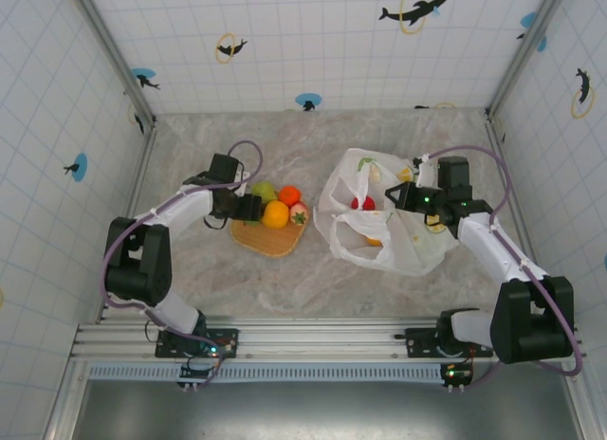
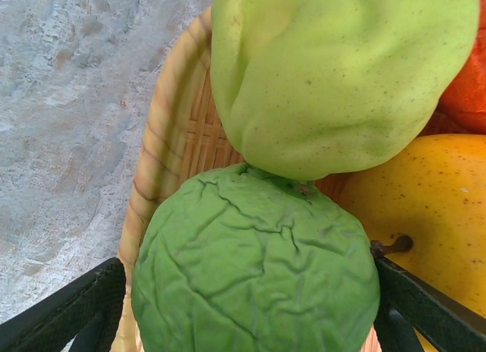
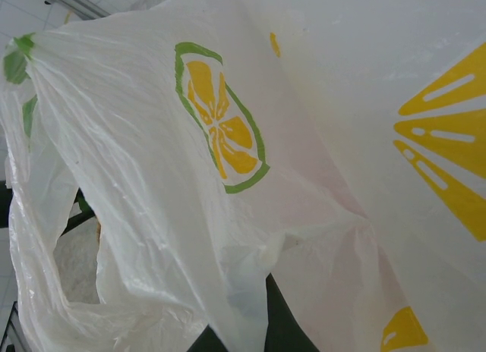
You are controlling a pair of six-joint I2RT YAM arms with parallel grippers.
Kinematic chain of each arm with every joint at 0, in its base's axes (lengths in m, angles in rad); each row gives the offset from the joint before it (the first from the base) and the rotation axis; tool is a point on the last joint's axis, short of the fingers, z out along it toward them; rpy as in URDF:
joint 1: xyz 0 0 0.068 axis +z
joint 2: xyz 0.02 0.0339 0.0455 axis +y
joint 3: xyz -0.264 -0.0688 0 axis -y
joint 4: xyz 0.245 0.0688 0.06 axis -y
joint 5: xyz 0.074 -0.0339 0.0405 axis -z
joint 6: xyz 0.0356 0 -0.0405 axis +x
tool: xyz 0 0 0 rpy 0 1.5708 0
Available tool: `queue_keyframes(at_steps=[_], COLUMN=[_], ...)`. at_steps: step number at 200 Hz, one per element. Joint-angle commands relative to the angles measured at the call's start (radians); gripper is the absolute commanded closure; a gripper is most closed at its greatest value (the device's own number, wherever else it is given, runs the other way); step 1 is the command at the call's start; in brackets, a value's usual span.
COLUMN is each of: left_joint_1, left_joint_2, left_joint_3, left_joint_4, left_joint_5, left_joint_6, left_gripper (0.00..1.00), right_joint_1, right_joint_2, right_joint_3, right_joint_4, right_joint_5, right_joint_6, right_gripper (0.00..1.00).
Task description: Place the fruits into the plastic bag
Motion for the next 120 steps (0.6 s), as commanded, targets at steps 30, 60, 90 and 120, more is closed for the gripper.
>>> queue_keyframes(at_steps=[30,60,90,120], left_joint_1=[0.005,0.005,0.005,0.004], left_joint_2=[0.019,0.013,-0.026,-0.086], left_joint_3=[0.014,0.013,-0.001,-0.026], left_joint_4=[0.003,-0.001,-0.001,-0.012], left_joint_5=[0.0,-0.003,-0.023,-0.073], left_joint_6=[0.026,0.026,0.019,0.012], left_gripper=[0.16,0.22,0.26,0.27], right_joint_1=[-0.006,-0.006,-0.006,-0.006], right_joint_2=[-0.007,-0.004,0.0,0.0], right_joint_3=[-0.02,-0.019,-0.014,-0.013], right_joint_4=[0.014,0.014,0.014,0.013], right_joint_5=[-0.006,-0.008,-0.008,-0.008], right_joint_6=[-0.009,-0.009,-0.007,-0.008], right_gripper=[1.0,1.0,1.0,1.0])
